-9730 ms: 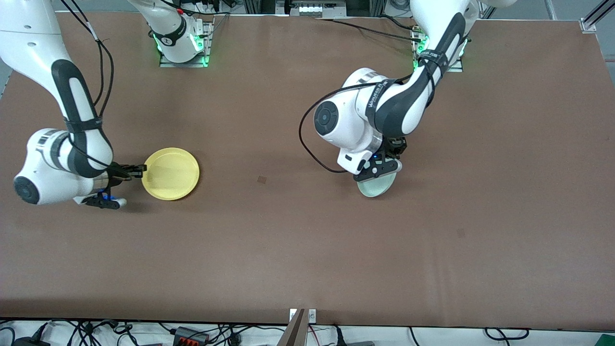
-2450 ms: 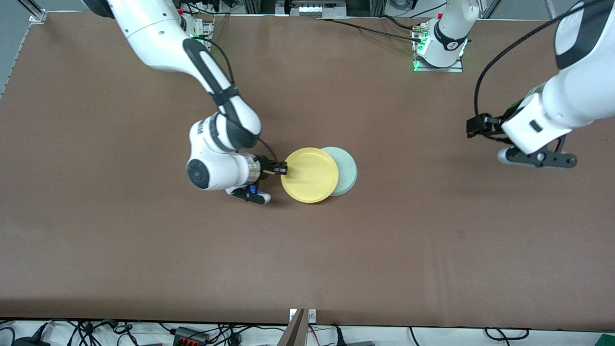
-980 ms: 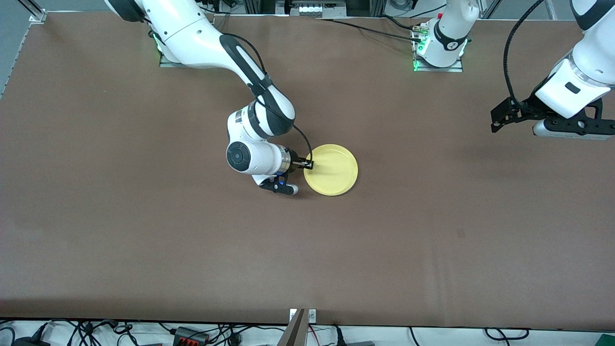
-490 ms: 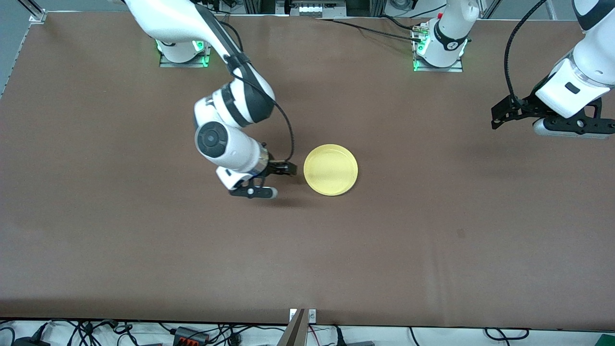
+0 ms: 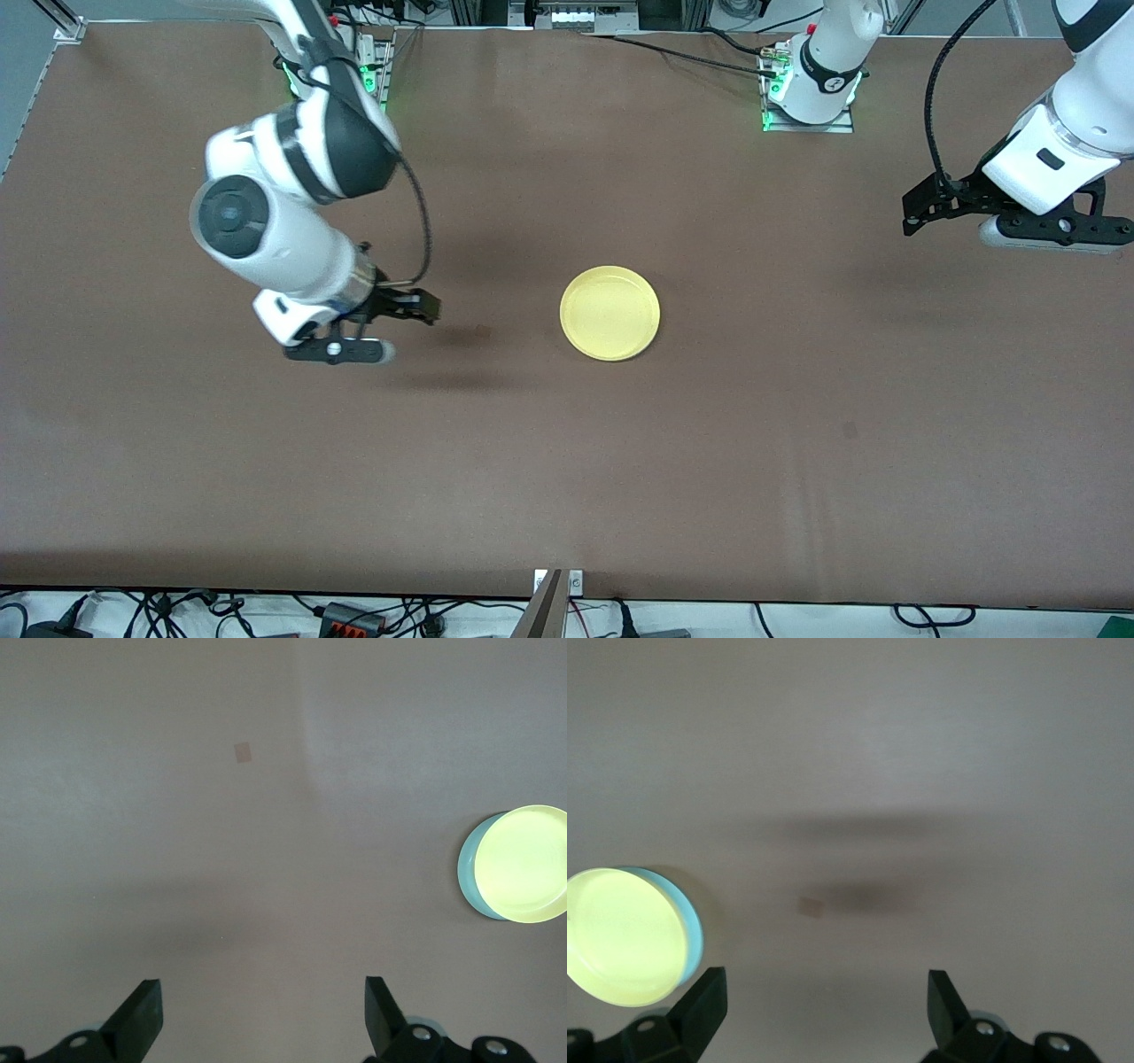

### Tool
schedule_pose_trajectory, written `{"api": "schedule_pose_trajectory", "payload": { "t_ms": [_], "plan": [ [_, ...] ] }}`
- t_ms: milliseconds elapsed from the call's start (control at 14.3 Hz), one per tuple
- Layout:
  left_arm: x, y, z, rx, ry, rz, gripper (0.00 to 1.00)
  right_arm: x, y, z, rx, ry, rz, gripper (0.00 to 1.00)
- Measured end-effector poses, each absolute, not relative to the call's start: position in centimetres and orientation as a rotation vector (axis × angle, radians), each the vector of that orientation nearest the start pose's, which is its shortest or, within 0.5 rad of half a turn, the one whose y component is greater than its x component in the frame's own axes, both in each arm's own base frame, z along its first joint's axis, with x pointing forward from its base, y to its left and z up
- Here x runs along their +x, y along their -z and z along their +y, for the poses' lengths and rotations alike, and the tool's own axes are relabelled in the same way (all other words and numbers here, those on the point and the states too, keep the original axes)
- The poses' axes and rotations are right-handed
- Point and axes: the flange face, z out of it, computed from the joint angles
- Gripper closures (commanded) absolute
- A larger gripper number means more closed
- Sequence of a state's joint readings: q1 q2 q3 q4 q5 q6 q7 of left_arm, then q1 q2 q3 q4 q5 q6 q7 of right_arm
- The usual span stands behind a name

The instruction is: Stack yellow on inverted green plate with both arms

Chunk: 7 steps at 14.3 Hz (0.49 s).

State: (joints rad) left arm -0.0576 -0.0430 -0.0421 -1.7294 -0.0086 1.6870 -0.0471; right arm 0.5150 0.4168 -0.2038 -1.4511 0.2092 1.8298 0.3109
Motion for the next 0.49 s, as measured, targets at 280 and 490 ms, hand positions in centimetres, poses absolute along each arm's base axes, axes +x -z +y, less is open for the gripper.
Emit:
{"api": "schedule_pose_trajectory", "payload": {
  "t_ms": [280, 490],
  "plan": [
    [54.4, -58.2, -5.7, -3.147, -0.013, 0.084, 0.00, 66.0, -50.2, 14.8, -3.017, -0.051, 0.138, 0.00],
    [54.4, -58.2, -5.7, -3.146, -0.017, 0.086, 0.00, 67.2, -51.3, 8.4, -3.016, -0.007, 0.220, 0.00]
  ]
}}
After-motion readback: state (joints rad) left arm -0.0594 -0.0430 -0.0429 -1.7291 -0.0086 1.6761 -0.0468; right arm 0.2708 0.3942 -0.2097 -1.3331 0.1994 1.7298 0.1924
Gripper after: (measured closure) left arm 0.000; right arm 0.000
